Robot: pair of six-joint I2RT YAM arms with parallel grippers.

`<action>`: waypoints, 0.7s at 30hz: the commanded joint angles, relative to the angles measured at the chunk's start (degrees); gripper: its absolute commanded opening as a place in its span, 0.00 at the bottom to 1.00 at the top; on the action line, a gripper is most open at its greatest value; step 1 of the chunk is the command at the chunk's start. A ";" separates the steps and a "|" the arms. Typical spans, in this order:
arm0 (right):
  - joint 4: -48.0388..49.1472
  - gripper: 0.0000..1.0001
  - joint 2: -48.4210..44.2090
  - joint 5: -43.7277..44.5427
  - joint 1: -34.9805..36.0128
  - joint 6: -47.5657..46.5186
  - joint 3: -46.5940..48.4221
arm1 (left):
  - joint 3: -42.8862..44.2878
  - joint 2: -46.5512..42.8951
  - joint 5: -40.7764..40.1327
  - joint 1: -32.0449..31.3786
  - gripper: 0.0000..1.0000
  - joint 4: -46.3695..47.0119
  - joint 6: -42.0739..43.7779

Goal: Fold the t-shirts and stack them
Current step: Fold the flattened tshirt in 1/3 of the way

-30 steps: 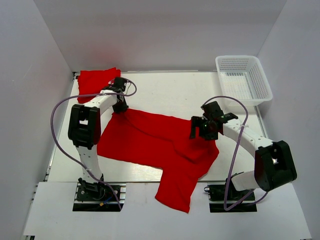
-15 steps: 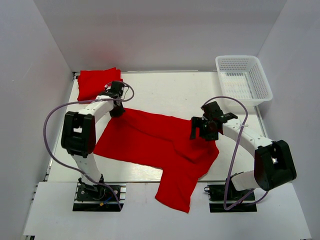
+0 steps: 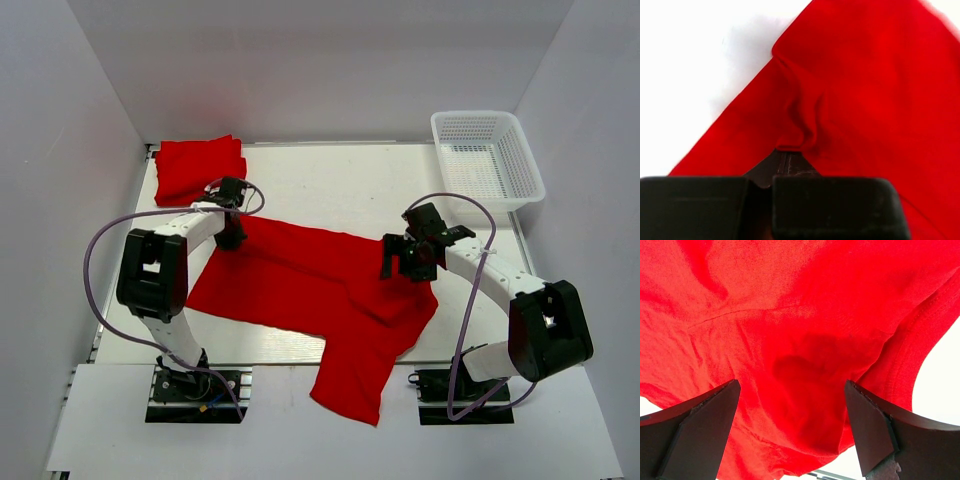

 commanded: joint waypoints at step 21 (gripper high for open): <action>-0.27 0.90 -0.93 0.98 -0.13 0.32 -0.58 | 0.06 -1.74 -12.31 0.32 0.11 -15.94 -9.82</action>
